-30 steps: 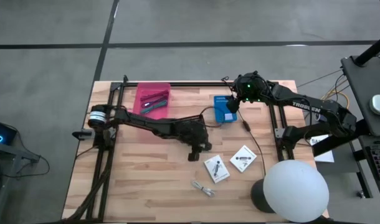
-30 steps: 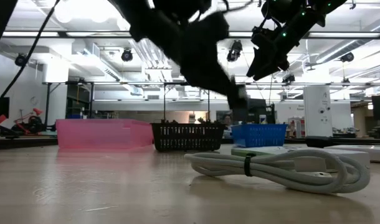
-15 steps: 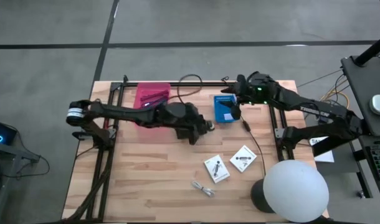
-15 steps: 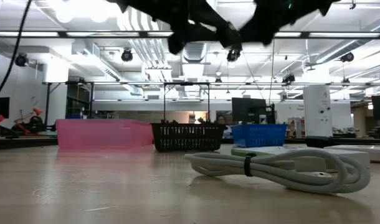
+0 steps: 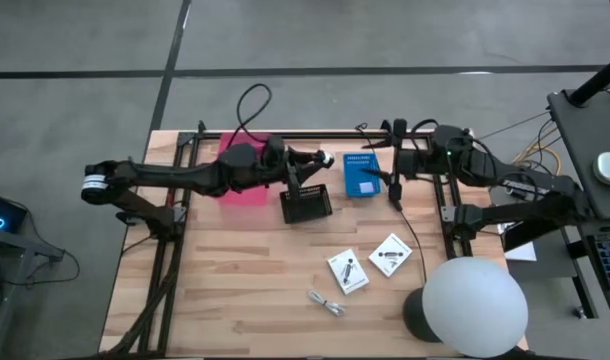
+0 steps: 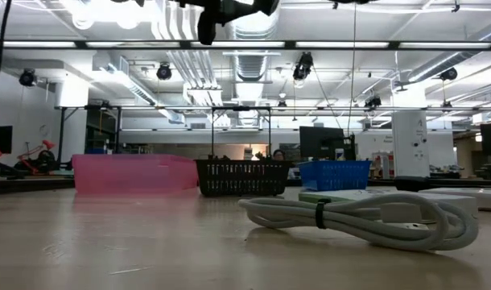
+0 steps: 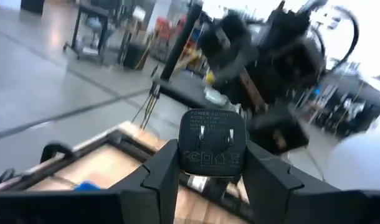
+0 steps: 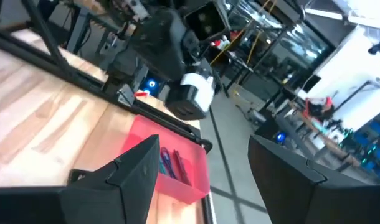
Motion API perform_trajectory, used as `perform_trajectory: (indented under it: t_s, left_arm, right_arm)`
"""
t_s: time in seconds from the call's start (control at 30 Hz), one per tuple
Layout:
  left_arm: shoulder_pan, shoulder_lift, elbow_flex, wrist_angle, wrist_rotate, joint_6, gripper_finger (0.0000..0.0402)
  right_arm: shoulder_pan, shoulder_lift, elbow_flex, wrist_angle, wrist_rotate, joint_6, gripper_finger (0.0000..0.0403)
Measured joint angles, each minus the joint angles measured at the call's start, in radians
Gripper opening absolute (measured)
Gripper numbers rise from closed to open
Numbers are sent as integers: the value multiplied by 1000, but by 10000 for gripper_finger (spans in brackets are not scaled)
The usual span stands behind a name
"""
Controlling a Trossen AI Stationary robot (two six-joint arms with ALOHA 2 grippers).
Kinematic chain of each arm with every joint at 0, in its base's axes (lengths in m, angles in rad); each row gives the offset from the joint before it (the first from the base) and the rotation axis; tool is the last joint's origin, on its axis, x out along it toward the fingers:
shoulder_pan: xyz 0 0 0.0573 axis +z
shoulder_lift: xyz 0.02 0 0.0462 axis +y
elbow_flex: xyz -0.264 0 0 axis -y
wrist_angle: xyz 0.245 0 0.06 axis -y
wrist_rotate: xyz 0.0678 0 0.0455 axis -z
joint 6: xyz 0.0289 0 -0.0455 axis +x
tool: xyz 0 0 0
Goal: Pick and place items into bin
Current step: Put the black charger adapter into the blue bin
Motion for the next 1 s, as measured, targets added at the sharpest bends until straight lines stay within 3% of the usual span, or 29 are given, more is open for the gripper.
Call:
perform_trajectory:
  t_s: [0.2,0.5,0.83,1.0]
  left_arm:
    - [11,17,-50,180,1,-52,127]
    - [11,91,-46,316,1,-78,127]
    - [11,135,-45,424,4,-86,127]
    - [11,141,-44,431,5,-104,127]
  right_arm:
    - [4,18,0,24,5,-3,231]
    - [4,27,0,86,7,-39,233]
    - [4,63,0,101,2,-68,295]
    - [4,84,0,155,1,-73,304]
